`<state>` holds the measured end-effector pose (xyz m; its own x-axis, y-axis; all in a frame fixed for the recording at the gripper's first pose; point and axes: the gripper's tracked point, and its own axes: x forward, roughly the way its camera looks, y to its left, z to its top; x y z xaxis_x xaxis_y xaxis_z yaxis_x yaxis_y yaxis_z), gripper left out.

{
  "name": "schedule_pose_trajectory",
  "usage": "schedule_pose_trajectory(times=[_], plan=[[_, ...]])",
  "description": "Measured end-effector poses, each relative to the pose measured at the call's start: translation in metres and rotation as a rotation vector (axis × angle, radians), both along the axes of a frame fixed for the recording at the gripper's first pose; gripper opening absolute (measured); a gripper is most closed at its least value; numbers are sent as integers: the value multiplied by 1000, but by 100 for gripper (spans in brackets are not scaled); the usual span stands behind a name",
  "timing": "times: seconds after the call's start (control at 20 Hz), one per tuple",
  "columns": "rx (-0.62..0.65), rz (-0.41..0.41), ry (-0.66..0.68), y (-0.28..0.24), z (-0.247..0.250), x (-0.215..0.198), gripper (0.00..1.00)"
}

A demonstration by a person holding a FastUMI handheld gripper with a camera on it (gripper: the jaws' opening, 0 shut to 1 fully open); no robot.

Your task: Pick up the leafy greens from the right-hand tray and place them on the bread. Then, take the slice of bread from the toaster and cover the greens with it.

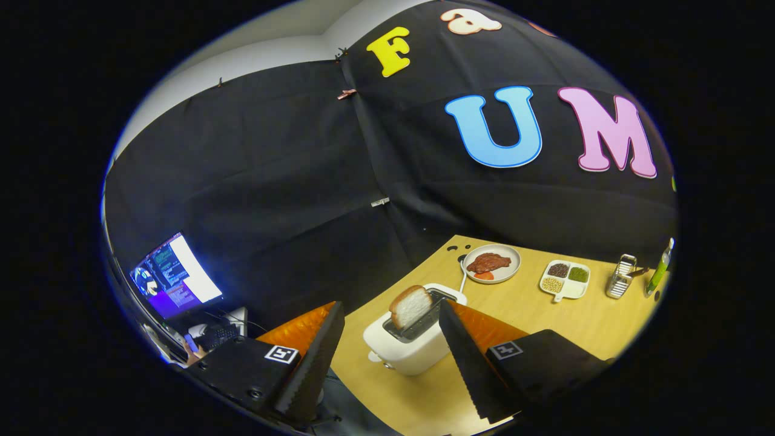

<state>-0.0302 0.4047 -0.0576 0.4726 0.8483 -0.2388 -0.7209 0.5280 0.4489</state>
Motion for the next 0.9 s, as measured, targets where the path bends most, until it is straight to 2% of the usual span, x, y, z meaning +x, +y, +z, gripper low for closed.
schedule_pose_trajectory(times=[0.35, 0.5, 0.55, 0.65, 0.9], plan=[[-12, -46, 214, 81, -34, 26, 97], [-60, -114, 306, 104, -65, 48, 96], [-82, -143, 339, 110, -78, 57, 91], [-113, -194, 413, 122, -98, 72, 89], [-158, -262, 579, 147, -137, 91, 87]])
